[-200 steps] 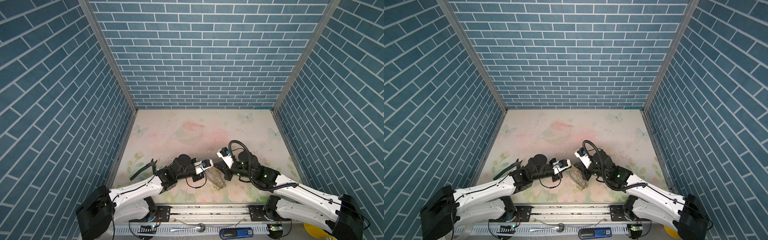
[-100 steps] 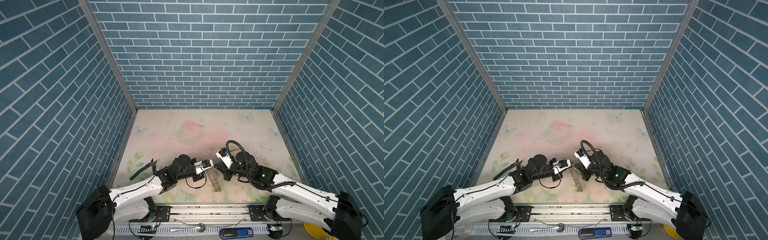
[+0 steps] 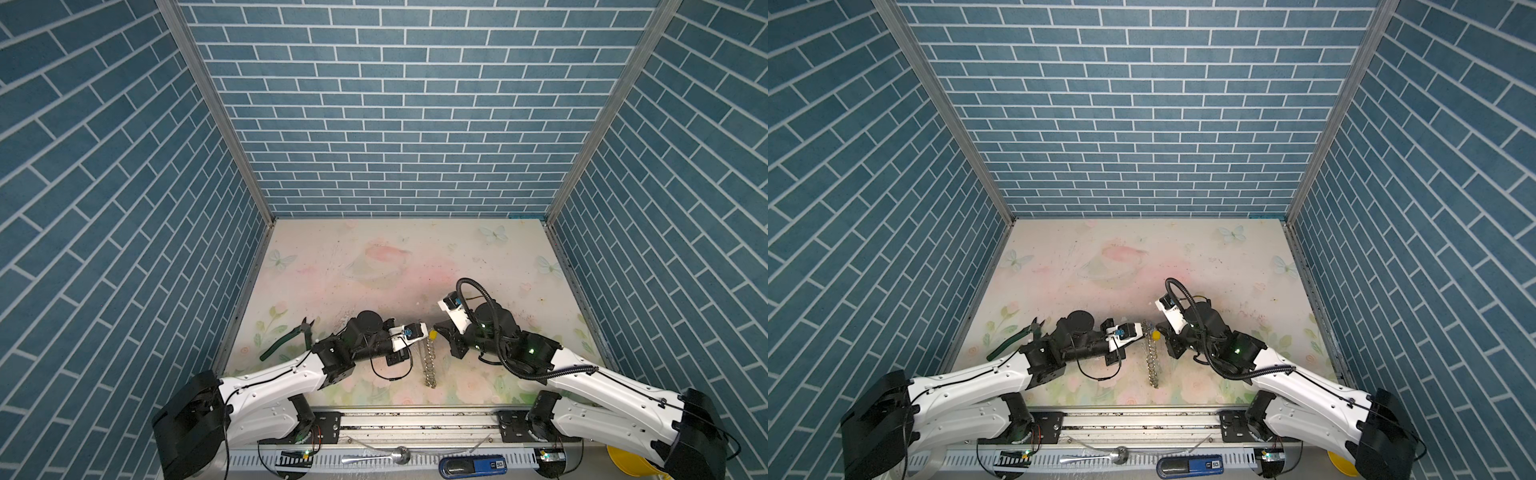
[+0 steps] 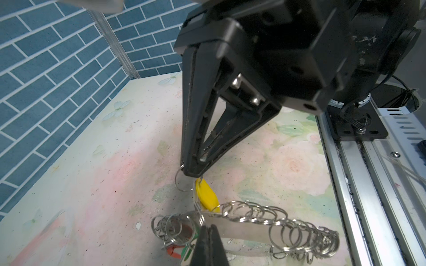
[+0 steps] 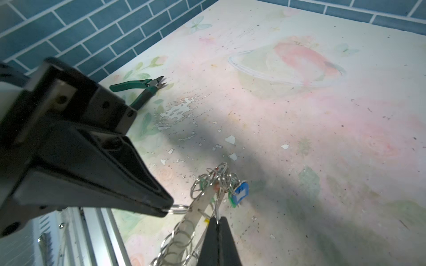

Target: Put the keys on the keyring

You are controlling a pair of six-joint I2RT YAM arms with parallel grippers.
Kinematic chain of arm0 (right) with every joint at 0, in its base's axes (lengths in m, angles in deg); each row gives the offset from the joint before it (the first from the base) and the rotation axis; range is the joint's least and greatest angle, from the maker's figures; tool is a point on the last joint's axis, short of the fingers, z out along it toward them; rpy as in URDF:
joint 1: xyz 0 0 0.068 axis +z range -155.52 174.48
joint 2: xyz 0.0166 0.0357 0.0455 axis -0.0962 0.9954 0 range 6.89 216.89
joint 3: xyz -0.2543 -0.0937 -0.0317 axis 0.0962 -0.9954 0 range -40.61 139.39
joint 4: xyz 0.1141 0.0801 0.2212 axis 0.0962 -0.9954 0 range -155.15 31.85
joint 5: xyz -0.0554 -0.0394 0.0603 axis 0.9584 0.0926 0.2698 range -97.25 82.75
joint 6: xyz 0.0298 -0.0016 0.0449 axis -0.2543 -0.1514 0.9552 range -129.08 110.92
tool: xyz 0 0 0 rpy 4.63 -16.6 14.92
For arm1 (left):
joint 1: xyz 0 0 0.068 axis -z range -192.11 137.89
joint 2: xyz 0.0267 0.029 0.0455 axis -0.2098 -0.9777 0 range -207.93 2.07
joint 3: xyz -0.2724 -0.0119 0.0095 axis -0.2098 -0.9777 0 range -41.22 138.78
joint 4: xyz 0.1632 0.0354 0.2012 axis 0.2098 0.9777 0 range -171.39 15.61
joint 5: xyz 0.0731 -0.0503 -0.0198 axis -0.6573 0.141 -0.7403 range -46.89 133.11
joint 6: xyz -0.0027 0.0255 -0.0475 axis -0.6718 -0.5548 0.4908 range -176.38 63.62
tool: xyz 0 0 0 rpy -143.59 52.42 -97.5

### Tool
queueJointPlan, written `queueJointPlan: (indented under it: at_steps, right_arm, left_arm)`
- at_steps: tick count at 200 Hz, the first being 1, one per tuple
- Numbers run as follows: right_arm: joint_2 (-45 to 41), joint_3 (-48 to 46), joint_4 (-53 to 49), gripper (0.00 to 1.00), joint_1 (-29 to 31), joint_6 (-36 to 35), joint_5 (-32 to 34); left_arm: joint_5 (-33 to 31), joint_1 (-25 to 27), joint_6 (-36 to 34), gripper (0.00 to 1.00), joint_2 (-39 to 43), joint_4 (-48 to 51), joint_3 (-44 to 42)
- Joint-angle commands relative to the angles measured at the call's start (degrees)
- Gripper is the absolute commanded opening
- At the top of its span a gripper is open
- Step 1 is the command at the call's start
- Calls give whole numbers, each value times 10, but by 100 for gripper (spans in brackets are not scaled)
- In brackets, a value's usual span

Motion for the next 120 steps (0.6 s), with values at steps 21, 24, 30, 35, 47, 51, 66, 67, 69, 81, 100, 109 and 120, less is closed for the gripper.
queueJointPlan:
  at_steps: [21, 24, 30, 35, 47, 51, 66, 67, 69, 81, 100, 109, 120]
  right_arm:
    - [-26, 15, -43, 0, 7, -30, -52]
    - [-26, 17, -42, 0, 7, -30, -52]
    - [-24, 19, -42, 0, 9, -28, -50]
    - [-22, 21, -42, 0, 9, -29, -50]
    - [-23, 24, -47, 0, 10, -44, -46]
    - [-24, 23, -51, 0, 12, -53, -42]
    - [-38, 22, -70, 0, 13, -95, -27]
    - [-39, 21, -72, 0, 12, -99, -27]
    - [-41, 21, -75, 0, 12, -107, -27]
    - [-51, 21, -93, 0, 11, -150, -20]
    - [-51, 23, -86, 0, -3, -171, -25]
    - [-51, 24, -82, 0, -5, -187, -36]
    - [-55, 19, -77, 0, -6, -210, -52]
  left_arm:
    - [-6, 3, -8, 0, -4, -12, -9]
    - [-5, 2, -8, 0, -4, -14, -9]
    - [-5, 3, -9, 0, -4, -16, -11]
    - [-4, 3, -11, 0, -4, -18, -12]
    - [3, 2, -17, 0, 2, -22, -17]
    - [7, 2, -19, 0, 4, -22, -20]
    - [34, -7, -18, 0, 15, -16, -21]
    - [38, -8, -18, 0, 16, -14, -19]
    - [45, -10, -16, 0, 17, -11, -18]
    - [74, -18, -8, 0, 19, -1, -9]
    - [128, -33, -5, 0, 12, 2, 1]
    - [159, -43, -5, 0, 5, 5, 7]
    - [203, -56, -5, 0, -6, 1, 11]
